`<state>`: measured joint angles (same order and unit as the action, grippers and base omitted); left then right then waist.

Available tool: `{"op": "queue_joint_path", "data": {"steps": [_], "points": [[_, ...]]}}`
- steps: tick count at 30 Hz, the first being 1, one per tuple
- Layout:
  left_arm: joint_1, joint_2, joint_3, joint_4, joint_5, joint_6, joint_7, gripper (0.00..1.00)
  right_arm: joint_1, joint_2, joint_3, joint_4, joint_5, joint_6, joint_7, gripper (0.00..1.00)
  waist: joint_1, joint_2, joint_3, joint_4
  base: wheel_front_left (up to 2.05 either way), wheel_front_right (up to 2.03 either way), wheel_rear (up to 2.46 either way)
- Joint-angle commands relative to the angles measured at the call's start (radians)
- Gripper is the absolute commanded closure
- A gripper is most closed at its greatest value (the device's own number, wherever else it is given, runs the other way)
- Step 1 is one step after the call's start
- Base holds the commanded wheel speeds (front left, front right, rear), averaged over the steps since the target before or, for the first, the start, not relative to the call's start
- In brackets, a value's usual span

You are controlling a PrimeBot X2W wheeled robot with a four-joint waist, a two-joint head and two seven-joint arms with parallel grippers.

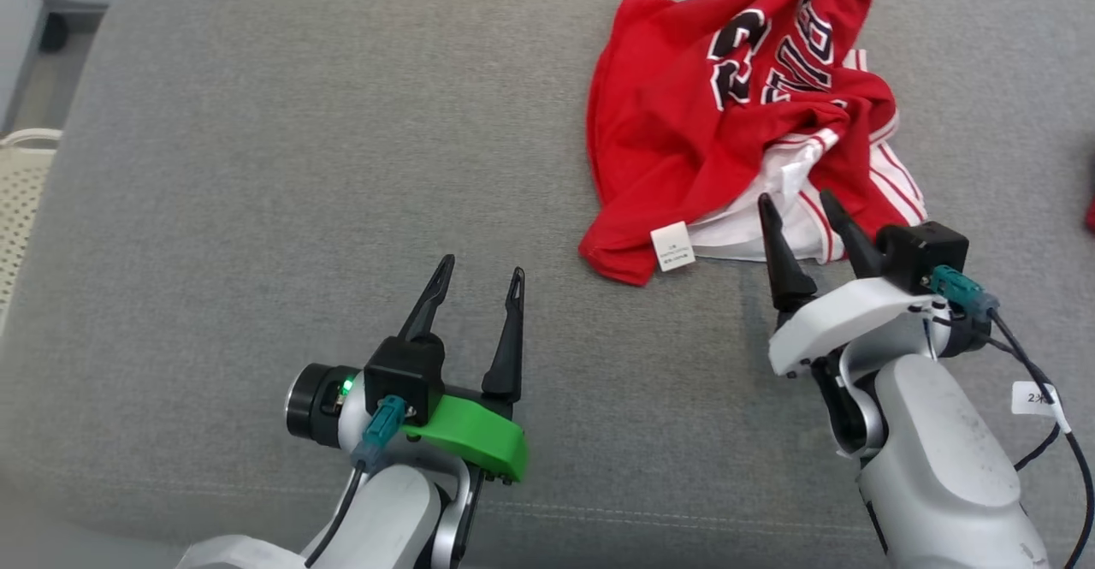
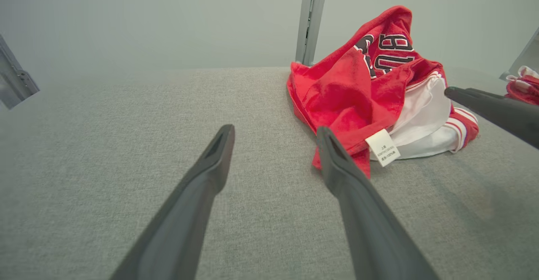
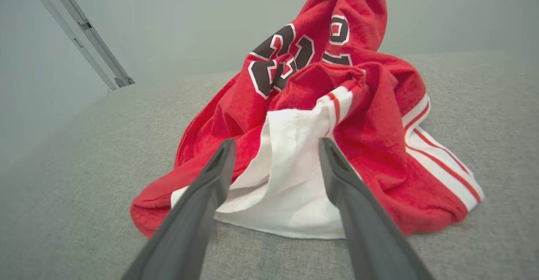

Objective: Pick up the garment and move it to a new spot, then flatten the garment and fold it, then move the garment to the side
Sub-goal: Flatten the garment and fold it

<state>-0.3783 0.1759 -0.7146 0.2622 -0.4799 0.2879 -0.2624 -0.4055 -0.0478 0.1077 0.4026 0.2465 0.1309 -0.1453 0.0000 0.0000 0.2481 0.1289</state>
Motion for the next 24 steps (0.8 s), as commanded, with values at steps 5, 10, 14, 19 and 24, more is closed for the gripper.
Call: {"op": "queue_joint_path", "data": {"steps": [5, 10, 14, 19, 24], "points": [[0.031, 0.002, 0.009, -0.026, 0.018, 0.001, -0.002, 0.0, -0.079, -0.005, -0.106, 0.145, -0.018, 0.0, -0.041, 0.0, 0.0, 0.0, -0.023, 0.127, 0.0, 0.0, 0.0], [0.04, 0.0, 0.015, -0.04, 0.02, 0.002, -0.003, 0.0, -0.155, -0.005, -0.188, 0.322, -0.038, 0.0, -0.073, 0.0, 0.0, 0.0, -0.022, 0.151, 0.0, 0.0, 0.0], [0.047, 0.003, 0.02, -0.046, 0.024, 0.006, -0.003, 0.0, -0.187, -0.005, -0.188, 0.396, -0.033, 0.0, -0.096, 1.0, 0.0, 0.0, -0.026, 0.147, 0.0, 0.0, 0.0], [0.063, 0.012, 0.024, -0.05, 0.025, 0.007, -0.003, 0.0, -0.198, -0.005, -0.16, 0.42, -0.019, 0.0, -0.115, 1.0, 0.0, 0.0, -0.041, 0.11, 0.0, 0.0, 0.0], [0.083, 0.013, 0.022, -0.066, 0.021, 0.009, -0.003, 0.0, -0.159, -0.006, -0.154, 0.371, -0.07, 0.0, -0.119, 1.0, 0.0, 0.0, -0.064, 0.048, 0.0, 0.0, 0.0]]}}
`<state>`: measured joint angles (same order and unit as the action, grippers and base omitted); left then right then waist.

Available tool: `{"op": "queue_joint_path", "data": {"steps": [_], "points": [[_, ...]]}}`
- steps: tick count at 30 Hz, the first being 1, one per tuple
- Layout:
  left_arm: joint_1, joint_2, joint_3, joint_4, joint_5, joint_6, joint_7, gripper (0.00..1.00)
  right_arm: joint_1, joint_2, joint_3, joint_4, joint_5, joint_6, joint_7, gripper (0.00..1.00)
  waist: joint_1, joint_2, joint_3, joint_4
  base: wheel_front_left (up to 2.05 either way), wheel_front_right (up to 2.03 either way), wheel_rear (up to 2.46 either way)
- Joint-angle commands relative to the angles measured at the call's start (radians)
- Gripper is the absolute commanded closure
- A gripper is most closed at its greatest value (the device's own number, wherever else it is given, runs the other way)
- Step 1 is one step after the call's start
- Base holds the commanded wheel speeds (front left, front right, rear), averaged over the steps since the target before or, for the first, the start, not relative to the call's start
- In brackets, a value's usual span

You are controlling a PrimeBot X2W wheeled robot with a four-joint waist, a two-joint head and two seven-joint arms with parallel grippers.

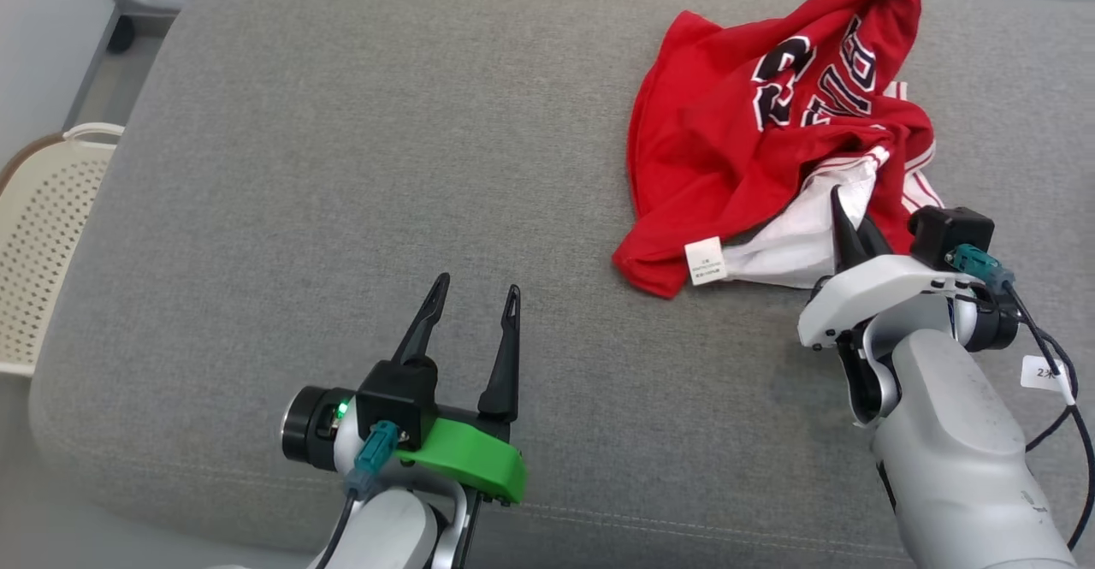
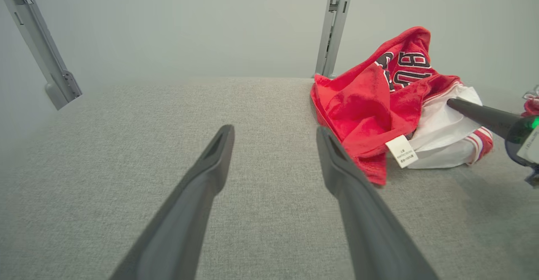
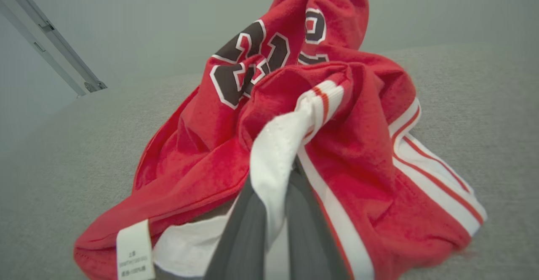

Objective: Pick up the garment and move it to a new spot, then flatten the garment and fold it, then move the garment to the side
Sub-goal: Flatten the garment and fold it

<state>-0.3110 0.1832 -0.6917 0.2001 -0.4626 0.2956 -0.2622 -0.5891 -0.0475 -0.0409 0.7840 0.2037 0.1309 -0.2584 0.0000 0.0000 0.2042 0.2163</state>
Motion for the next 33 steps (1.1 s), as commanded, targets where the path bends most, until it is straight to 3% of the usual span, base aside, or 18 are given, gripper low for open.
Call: {"op": "queue_joint_path", "data": {"steps": [1, 6, 11, 18, 25, 33], "points": [[0.02, 0.005, -0.003, -0.006, 0.003, 0.0, -0.003, 0.0, 0.031, -0.013, -0.013, -0.028, -0.051, 0.0, 0.003, 1.0, 0.0, 0.0, -0.025, -0.051, 0.0, 0.0, 0.0], [0.03, 0.001, -0.007, -0.008, -0.001, 0.0, -0.003, 0.0, 0.057, -0.07, -0.021, -0.128, -0.125, 0.0, 0.074, 1.0, 0.0, 0.0, -0.046, -0.09, 0.0, 0.0, 0.0], [0.041, -0.004, -0.013, -0.004, -0.004, 0.003, -0.003, 0.0, 0.079, -0.197, 0.009, -0.303, -0.162, 0.0, 0.196, 1.0, 0.0, 0.0, -0.066, -0.11, 0.0, 0.0, 0.0], [0.059, -0.001, -0.008, -0.003, -0.012, -0.005, -0.003, 0.0, 0.138, -0.358, 0.2, -0.522, -0.144, -0.001, 0.333, 1.0, 0.0, 0.0, -0.079, -0.1, 0.0, 0.0, 0.0], [0.062, 0.003, -0.005, -0.012, -0.011, 0.002, -0.003, 0.0, 0.297, -0.371, 0.368, -0.569, -0.043, -0.001, 0.397, 1.0, 0.0, 0.0, -0.067, -0.092, 0.0, 0.0, 0.0], [0.056, 0.011, 0.003, -0.015, -0.017, 0.003, 0.0, 0.0, 0.398, -0.331, 0.451, -0.513, -0.002, -0.001, 0.365, 1.0, 0.0, 0.0, -0.057, -0.116, 0.0, 0.0, 0.0]]}}
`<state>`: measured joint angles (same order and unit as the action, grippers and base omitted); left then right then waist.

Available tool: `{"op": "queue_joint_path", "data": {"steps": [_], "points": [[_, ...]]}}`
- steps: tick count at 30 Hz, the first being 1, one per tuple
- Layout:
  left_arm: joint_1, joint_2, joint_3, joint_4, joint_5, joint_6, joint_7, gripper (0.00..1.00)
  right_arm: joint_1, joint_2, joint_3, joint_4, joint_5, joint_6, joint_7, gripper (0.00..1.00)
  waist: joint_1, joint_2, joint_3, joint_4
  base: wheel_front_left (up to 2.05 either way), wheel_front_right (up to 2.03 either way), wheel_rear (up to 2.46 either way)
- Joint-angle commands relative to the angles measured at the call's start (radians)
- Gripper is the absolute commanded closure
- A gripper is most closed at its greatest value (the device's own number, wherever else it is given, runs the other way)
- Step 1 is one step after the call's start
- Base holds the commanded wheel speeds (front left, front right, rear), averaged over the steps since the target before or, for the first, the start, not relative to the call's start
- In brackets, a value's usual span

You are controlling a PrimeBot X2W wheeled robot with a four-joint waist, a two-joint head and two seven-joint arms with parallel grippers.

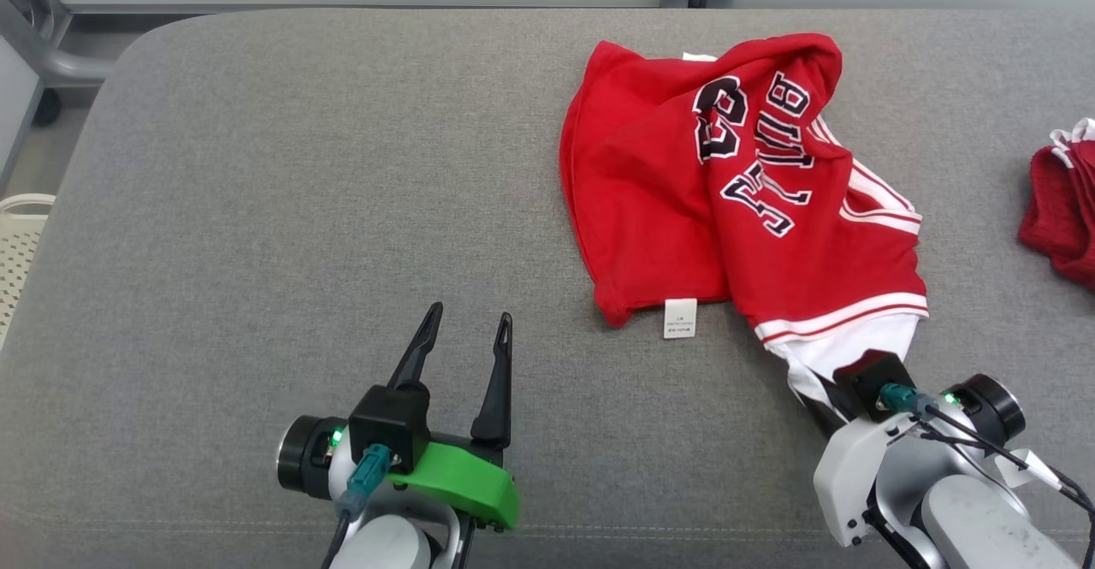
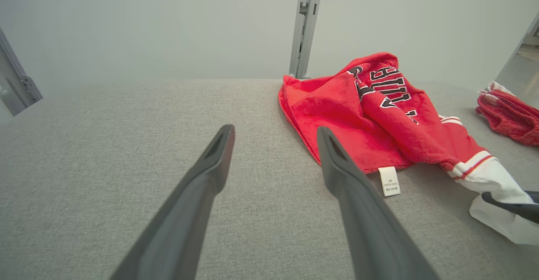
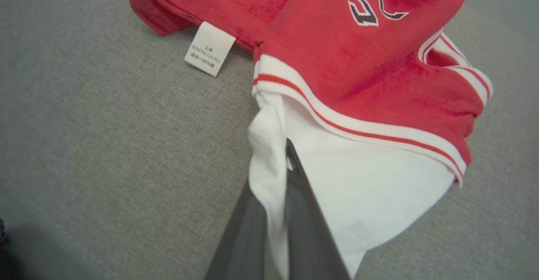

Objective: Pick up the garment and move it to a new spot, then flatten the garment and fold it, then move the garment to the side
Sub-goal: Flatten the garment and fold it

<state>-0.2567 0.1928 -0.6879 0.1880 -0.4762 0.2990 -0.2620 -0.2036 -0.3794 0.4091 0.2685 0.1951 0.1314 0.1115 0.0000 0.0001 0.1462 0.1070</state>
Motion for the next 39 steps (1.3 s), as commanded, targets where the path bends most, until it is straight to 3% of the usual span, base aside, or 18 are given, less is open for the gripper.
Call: {"op": "queue_joint_path", "data": {"steps": [1, 7, 9, 10, 12, 18, 28, 37, 38, 39], "points": [[0.001, 0.002, -0.001, 0.001, -0.006, -0.004, 0.002, 0.0, 0.019, 0.004, 0.008, 0.008, 0.003, -0.001, -0.006, 1.0, 0.0, -0.0001, 0.002, -0.012, 0.0, 0.0, 0.0], [-0.012, -0.017, -0.015, 0.035, -0.035, -0.036, 0.023, 0.0, 0.006, 0.017, 0.003, 0.049, -0.032, -0.001, -0.03, 1.0, 0.0, -0.0001, 0.004, -0.059, 0.0, 0.0, 0.0], [-0.012, -0.025, -0.024, 0.049, -0.052, -0.053, 0.035, 0.0, 0.003, 0.038, -0.014, 0.06, -0.032, -0.001, -0.05, 0.21, 0.0, -0.0001, 0.003, -0.074, 0.0, 0.0, 0.0], [-0.007, -0.035, -0.024, 0.056, -0.069, -0.064, 0.042, 0.0, 0.003, 0.049, -0.023, 0.062, -0.025, -0.001, -0.06, 0.0, 0.0, -0.0001, 0.002, -0.082, 0.0, 0.0, 0.0], [0.002, -0.051, -0.026, 0.069, -0.098, -0.091, 0.051, 0.0, 0.006, 0.059, -0.033, 0.061, -0.013, -0.001, -0.072, 0.0, 0.0, -0.0001, -0.002, -0.1, 0.0, 0.0, 0.0], [-0.038, -0.063, -0.04, 0.139, -0.106, -0.118, 0.064, 0.0, 0.034, 0.067, -0.072, 0.004, 0.007, -0.001, -0.091, 0.0, 0.0, -0.0001, -0.011, -0.155, 0.0, 0.0, 0.0], [-0.161, -0.051, -0.08, 0.339, -0.017, -0.127, 0.04, 0.0, 0.1, 0.099, -0.201, -0.204, -0.01, -0.001, -0.078, 0.0, 0.0, -0.0001, 0.009, -0.28, 0.0, 0.0, 0.0], [-0.244, -0.053, -0.069, 0.533, -0.015, -0.147, 0.024, 0.0, 0.112, 0.129, -0.231, -0.272, -0.03, -0.001, -0.065, 0.0, 0.0, -0.0001, 0.038, -0.331, 0.0, 0.0, 0.0], [-0.251, -0.055, -0.066, 0.551, -0.018, -0.149, 0.022, 0.08, 0.112, 0.131, -0.235, -0.275, -0.032, -0.001, -0.067, 0.0, 0.0, -0.0001, 0.039, -0.334, 0.0, 0.0, 0.0], [-0.257, -0.057, -0.065, 0.566, -0.019, -0.15, 0.02, 0.27, 0.111, 0.133, -0.237, -0.277, -0.033, -0.001, -0.07, 0.0, 0.0, -0.0001, 0.041, -0.336, 0.0, 0.0, 0.0]]}}
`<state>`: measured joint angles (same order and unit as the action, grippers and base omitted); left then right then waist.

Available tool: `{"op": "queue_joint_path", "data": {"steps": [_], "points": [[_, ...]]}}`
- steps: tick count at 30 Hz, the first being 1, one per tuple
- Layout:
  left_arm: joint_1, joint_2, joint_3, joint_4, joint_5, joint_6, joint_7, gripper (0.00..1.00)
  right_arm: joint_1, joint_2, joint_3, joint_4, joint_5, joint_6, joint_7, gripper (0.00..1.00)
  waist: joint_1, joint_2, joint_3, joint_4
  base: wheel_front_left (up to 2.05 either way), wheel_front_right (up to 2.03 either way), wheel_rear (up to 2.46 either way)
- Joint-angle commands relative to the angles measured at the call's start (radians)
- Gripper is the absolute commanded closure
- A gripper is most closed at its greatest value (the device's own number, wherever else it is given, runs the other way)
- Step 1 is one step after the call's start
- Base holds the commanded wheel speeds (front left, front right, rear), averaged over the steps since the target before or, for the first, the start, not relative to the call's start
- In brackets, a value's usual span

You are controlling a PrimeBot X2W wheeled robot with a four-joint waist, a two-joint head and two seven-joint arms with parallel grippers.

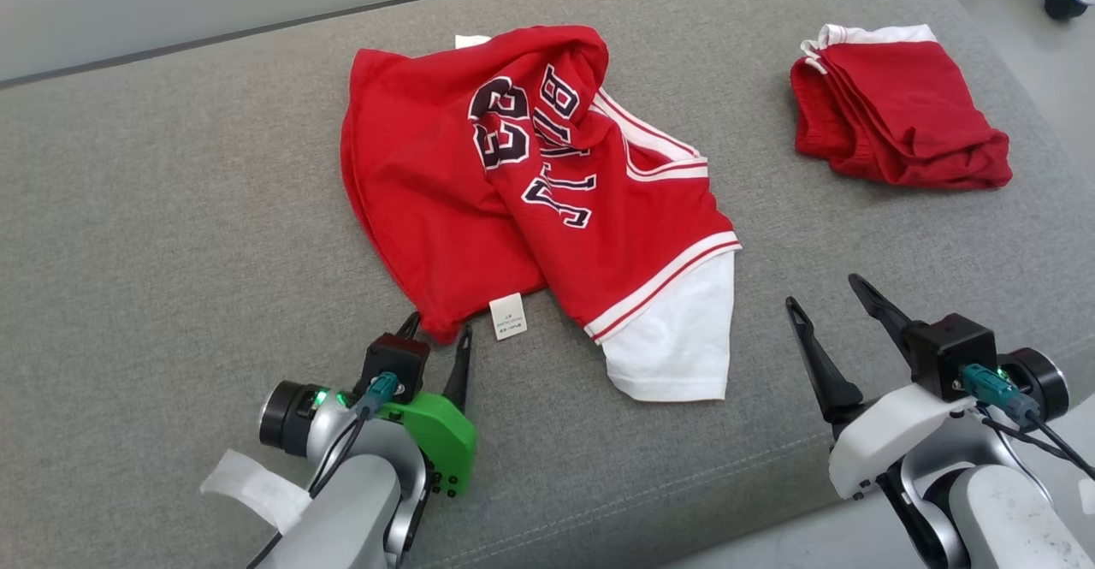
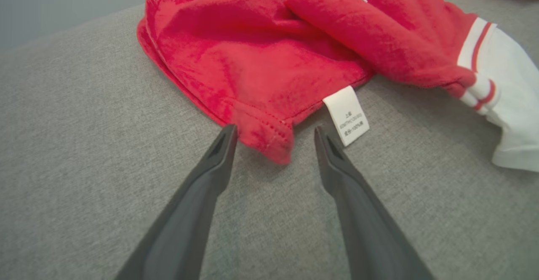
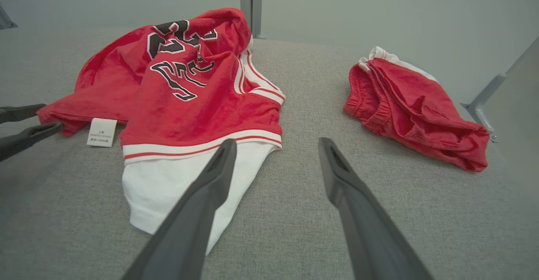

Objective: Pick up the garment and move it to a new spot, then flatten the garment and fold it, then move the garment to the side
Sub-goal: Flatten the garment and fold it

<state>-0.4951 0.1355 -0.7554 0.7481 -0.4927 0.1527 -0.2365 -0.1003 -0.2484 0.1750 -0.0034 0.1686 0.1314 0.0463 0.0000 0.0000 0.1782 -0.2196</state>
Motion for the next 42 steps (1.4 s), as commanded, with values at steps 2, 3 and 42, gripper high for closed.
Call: {"op": "queue_joint_path", "data": {"steps": [2, 3, 42], "points": [[-0.028, -0.002, 0.006, 0.032, -0.004, -0.009, -0.011, 0.55, 0.006, 0.006, -0.004, -0.009, -0.009, -0.001, -0.008, 0.0, 0.0, 0.0, 0.01, -0.013, 0.0, 0.0, 0.0], [-0.033, -0.004, 0.009, 0.043, -0.005, -0.01, -0.013, 0.64, 0.005, 0.008, -0.005, -0.011, -0.009, -0.001, -0.008, 0.0, 0.0, 0.0, 0.011, -0.013, 0.0, 0.0, 0.0], [0.226, 0.266, 0.118, -0.158, 0.255, 0.158, -0.028, 0.86, 0.035, 0.018, 0.025, 0.044, 0.005, -0.001, 0.002, 0.0, 0.0, 0.0, -0.03, 0.124, 0.0, 0.0, 0.0]]}}
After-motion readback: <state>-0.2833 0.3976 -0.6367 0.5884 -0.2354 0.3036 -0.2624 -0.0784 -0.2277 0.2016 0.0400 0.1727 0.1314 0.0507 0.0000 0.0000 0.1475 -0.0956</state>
